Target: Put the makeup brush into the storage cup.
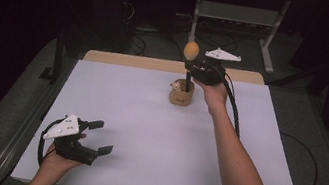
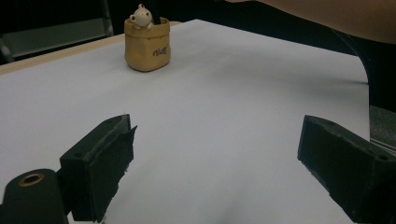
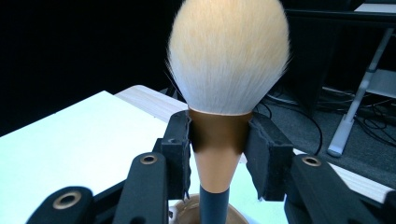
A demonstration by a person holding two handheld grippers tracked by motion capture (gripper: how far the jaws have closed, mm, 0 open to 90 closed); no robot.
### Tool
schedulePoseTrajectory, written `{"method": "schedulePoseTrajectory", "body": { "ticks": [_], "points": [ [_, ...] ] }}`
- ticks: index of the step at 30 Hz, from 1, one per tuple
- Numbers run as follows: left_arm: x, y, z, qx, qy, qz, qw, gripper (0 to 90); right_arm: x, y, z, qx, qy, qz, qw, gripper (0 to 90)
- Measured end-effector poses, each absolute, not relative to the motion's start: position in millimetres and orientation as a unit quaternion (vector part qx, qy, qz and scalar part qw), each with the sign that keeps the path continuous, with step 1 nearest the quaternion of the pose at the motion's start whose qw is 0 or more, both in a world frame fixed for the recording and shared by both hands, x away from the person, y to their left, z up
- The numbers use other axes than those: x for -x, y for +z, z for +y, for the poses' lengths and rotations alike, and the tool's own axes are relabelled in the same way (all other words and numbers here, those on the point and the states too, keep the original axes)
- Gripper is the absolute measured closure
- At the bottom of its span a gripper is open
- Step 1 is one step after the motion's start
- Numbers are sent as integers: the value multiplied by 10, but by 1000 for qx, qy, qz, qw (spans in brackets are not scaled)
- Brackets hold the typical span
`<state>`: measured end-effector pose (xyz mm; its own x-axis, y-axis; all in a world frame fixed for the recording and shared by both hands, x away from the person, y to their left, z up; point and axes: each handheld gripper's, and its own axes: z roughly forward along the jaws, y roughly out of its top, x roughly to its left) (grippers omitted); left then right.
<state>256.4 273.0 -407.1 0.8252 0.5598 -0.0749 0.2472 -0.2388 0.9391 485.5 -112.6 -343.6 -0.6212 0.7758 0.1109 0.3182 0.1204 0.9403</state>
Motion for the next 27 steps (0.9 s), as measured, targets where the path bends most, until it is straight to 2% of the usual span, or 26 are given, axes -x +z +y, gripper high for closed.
{"method": "schedulePoseTrajectory", "body": {
  "ticks": [18, 20, 21, 22, 23, 27],
  "points": [
    [-2562, -4068, 2730, -773, 139, 262, 561, 102, -4882, -3514, -1096, -381, 525, 735, 196, 612],
    [-2564, -4065, 2730, -775, 141, 258, 559, 102, -4888, -3545, -1088, -384, 516, 741, 191, 586],
    [-2563, -4064, 2730, -775, 142, 258, 559, 102, -4888, -3550, -1089, -386, 516, 740, 190, 534],
    [-2564, -4064, 2731, -775, 141, 258, 559, 102, -4888, -3550, -1089, -386, 516, 740, 190, 534],
    [-2562, -4065, 2730, -774, 140, 260, 561, 102, -4892, -3545, -1101, -387, 519, 739, 189, 472],
    [-2563, -4067, 2727, -774, 140, 259, 560, 102, -4881, -3528, -1114, -386, 519, 739, 190, 420]
  ]
}}
